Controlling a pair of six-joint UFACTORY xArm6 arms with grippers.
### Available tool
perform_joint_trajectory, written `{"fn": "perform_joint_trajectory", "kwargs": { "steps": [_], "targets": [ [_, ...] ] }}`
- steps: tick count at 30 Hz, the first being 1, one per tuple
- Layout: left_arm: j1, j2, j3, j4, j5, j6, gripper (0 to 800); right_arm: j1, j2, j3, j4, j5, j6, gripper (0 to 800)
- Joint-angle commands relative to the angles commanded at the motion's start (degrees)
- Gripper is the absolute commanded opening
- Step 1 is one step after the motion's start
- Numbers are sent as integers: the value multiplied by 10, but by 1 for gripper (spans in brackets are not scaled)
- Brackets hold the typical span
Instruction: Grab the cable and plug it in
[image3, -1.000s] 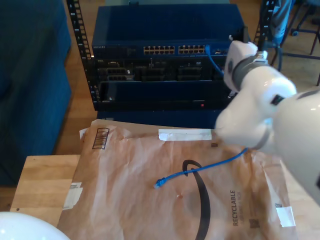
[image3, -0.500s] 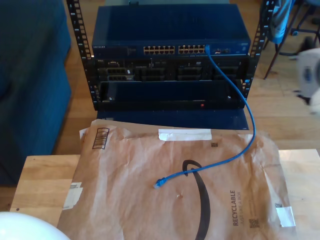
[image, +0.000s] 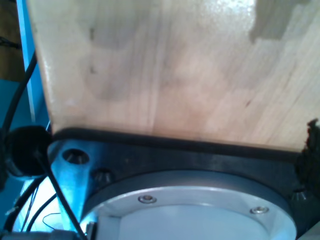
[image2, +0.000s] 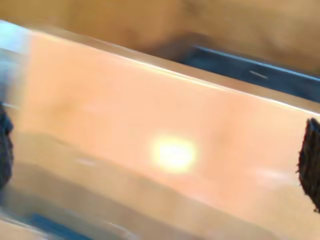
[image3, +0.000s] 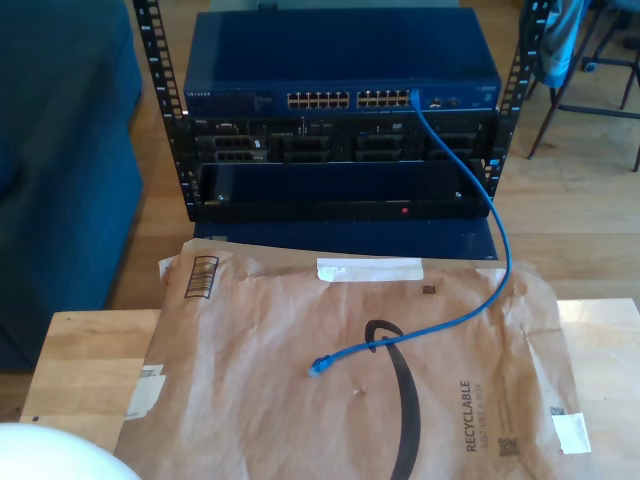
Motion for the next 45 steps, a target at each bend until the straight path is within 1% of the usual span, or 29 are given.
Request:
{"fn": "perform_joint_trajectory", "kwargs": {
  "steps": [2,4,6,8,10,12,15,19,28,33,40,45],
  "targets": [
    [0,0,0,0,0,0,800,-36,-1,18,-47,18,-14,794],
    [0,0,0,0,0,0,800,-61,-2,32,-74,22,-39,794],
    [0,0,0,0,0,0,799,-96,-11,47,-80,40,-76,794],
    [0,0,0,0,0,0,800,-145,-40,73,-85,49,-120,794],
    [0,0,0,0,0,0,799,-183,-68,105,-84,49,-135,794],
    [0,0,0,0,0,0,800,-207,-80,125,-87,49,-139,794],
    [0,0,0,0,0,0,799,-217,-98,152,-91,49,-140,794],
    [0,0,0,0,0,0,800,-220,-134,209,-105,44,-146,794],
    [0,0,0,0,0,0,800,-238,-153,293,-109,-25,-147,794],
    [0,0,0,0,0,0,800,-246,-157,344,-111,-97,-147,794],
    [0,0,0,0,0,0,799,-251,-155,395,-109,-173,-147,794],
    [0,0,0,0,0,0,799,-252,-155,400,-109,-184,-148,792]
  ]
}}
